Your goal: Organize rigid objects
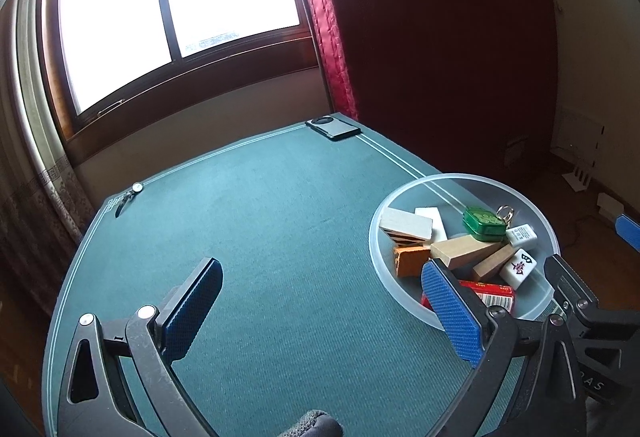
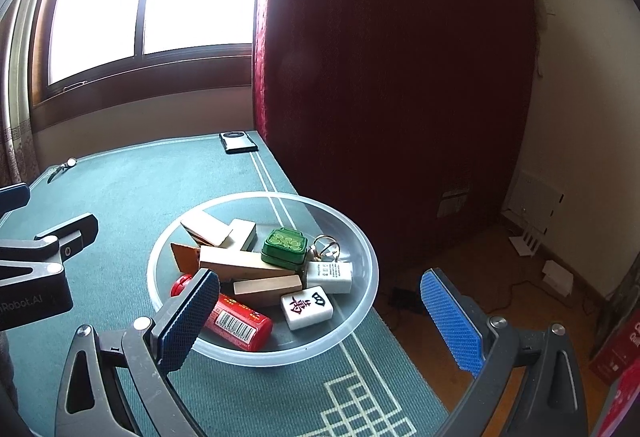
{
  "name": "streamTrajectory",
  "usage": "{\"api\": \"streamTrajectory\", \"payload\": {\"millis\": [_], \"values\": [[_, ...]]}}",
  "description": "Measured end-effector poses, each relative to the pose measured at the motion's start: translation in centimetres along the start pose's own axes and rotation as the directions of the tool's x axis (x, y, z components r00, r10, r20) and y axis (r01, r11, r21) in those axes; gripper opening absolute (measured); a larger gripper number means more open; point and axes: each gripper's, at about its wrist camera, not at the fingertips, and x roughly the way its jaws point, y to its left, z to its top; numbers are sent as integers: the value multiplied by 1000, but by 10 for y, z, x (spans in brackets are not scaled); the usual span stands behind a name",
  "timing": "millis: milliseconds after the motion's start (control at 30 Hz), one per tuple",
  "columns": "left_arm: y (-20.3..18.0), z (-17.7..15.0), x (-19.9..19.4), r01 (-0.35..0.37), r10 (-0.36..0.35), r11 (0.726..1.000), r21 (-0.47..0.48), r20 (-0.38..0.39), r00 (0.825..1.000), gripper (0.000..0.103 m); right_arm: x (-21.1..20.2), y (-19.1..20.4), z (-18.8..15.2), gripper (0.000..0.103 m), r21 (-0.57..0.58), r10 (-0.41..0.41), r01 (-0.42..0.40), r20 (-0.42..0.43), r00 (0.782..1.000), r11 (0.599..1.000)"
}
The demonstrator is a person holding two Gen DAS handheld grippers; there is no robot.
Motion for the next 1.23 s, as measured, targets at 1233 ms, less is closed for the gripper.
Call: {"api": "streamTrajectory", "payload": {"millis": [1233], "values": [[-8, -7, 9, 76, -75, 997, 17, -44, 996, 100, 7, 8, -7, 103, -28, 17, -18, -45, 999, 999]]}}
